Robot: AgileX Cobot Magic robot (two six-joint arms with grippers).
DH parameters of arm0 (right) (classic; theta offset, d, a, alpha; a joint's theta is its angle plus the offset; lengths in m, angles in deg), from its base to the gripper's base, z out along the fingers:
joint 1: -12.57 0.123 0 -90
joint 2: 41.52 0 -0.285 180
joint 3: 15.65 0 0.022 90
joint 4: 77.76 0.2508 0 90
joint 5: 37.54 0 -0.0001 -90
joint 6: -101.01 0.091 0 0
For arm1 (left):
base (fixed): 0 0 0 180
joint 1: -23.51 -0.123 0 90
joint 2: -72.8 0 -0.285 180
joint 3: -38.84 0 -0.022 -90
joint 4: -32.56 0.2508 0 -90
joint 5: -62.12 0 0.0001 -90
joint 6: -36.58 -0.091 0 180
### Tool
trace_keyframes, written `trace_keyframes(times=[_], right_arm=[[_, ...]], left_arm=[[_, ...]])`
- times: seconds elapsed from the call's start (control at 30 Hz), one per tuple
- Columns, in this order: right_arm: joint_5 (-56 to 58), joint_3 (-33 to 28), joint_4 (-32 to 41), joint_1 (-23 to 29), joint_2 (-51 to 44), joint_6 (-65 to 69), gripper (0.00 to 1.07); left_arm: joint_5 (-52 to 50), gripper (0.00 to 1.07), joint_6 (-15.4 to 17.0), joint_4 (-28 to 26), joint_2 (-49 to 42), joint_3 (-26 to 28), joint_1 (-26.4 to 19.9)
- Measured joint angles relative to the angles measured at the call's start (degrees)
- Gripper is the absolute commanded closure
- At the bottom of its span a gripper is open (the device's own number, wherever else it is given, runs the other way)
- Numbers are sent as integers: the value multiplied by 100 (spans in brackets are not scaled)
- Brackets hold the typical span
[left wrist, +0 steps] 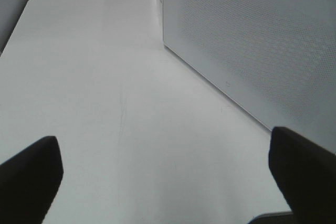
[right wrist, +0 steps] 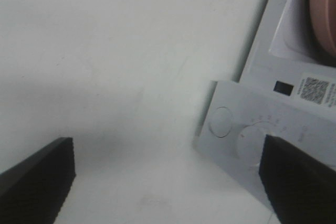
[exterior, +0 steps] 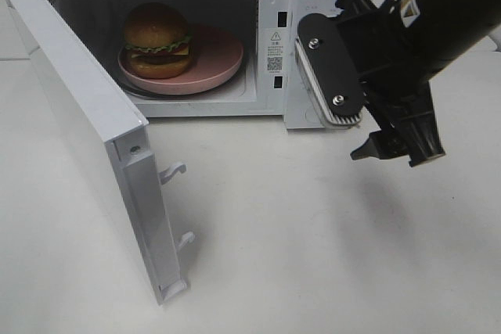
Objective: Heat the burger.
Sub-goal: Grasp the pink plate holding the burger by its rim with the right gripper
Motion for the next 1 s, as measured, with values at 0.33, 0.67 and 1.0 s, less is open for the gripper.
trace_keyframes(times=[0.33,0.67,1.0], right_arm=[[-367,722,-189,258,768,0,19],[-819,1278,-269,378,1484,23,19],[-1094,1902,-304,378,2326,218,21]], left_arm=[[0,7,0,0,0,0,0],[0,7,0,0,0,0,0],[0,7,0,0,0,0,0]])
